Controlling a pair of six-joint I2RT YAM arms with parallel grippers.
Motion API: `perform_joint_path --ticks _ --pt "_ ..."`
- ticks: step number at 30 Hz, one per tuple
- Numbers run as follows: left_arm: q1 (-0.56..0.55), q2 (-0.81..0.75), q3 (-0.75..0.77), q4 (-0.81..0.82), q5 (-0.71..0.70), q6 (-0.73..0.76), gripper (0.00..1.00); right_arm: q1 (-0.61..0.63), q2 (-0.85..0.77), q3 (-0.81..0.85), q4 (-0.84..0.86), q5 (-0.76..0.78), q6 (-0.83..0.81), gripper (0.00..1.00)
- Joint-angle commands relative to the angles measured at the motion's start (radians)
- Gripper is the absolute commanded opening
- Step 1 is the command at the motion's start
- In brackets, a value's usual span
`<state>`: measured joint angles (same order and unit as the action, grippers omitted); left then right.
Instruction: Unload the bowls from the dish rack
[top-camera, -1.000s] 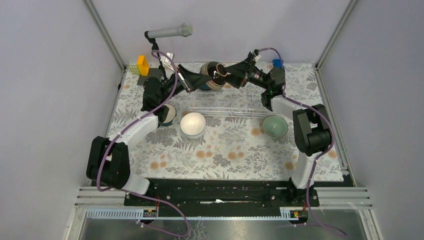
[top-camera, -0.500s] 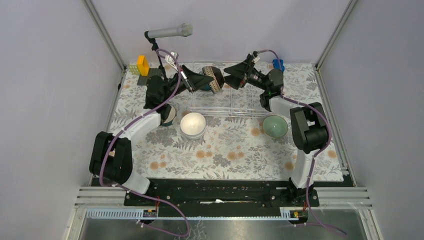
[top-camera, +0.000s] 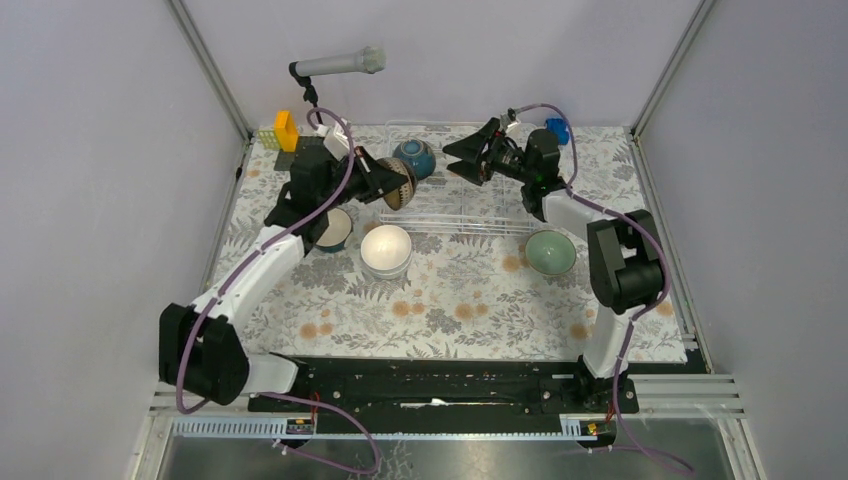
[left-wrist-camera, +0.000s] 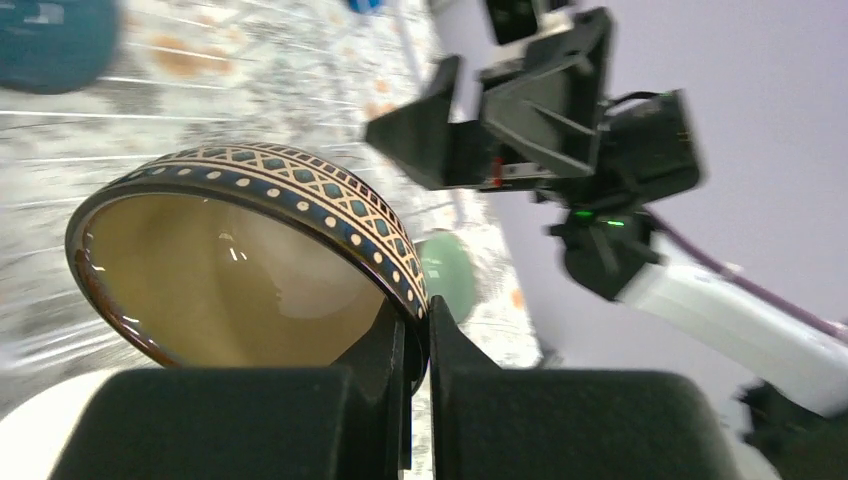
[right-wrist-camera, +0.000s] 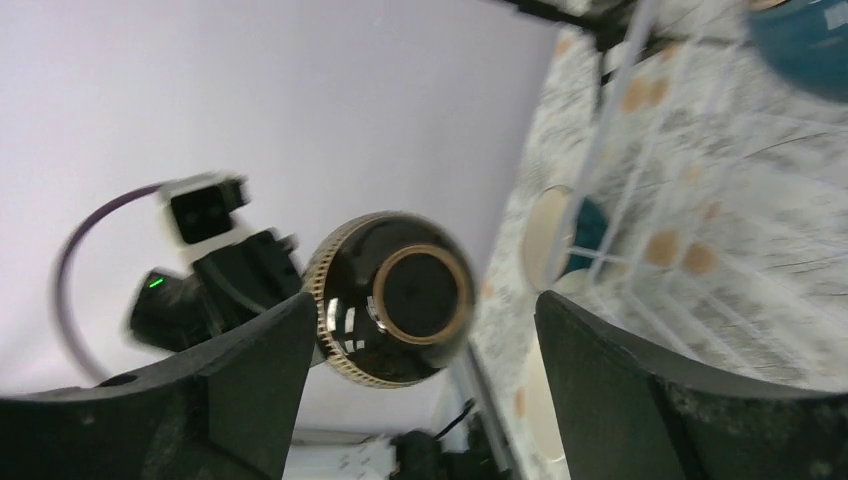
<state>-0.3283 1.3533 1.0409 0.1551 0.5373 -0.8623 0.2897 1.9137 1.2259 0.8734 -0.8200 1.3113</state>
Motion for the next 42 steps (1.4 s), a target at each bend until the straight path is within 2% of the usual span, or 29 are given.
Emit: perform_joint_path --ticks 1,4,6,12,16,22,26,30,35,42 --pt "0.002 -0.144 0.106 -0.302 -0.298 0.244 0.0 0.01 -0.144 0.044 -0.352 0.161 -0.355 0.87" --pt "0.002 -0.2 0.104 -0.424 -0.467 0.279 0.0 0.019 -0.174 0.065 -0.483 0.24 -0.452 0.87" --pt "0.002 -0.238 0.089 -0.505 -0.63 0.228 0.0 0.026 -0.184 0.074 -0.525 0.276 -0.49 0.87" --pt "0.002 -0.317 0.077 -0.737 -0.959 0.102 0.0 0.058 -0.183 0.105 -0.613 0.36 -0.563 0.85" --pt "0.004 -0.308 0.076 -0.857 -1.042 0.051 0.0 0.085 -0.175 0.129 -0.658 0.4 -0.607 0.84" --pt "0.043 -0.277 0.011 -0.956 -1.013 -0.038 0.0 0.107 -0.177 0.141 -0.685 0.429 -0.64 0.85" --pt "0.079 -0.25 -0.039 -0.942 -0.961 -0.046 0.0 0.115 -0.186 0.139 -0.71 0.454 -0.68 0.85" --pt "0.131 -0.204 -0.103 -0.865 -0.849 -0.067 0.0 0.126 -0.202 0.138 -0.756 0.501 -0.734 0.85" --pt "0.198 -0.085 -0.096 -0.869 -0.777 -0.093 0.0 0.131 -0.278 0.091 -0.76 0.553 -0.778 0.87" --pt "0.259 0.026 -0.041 -0.89 -0.861 -0.107 0.0 0.131 -0.287 0.082 -0.794 0.562 -0.856 0.87"
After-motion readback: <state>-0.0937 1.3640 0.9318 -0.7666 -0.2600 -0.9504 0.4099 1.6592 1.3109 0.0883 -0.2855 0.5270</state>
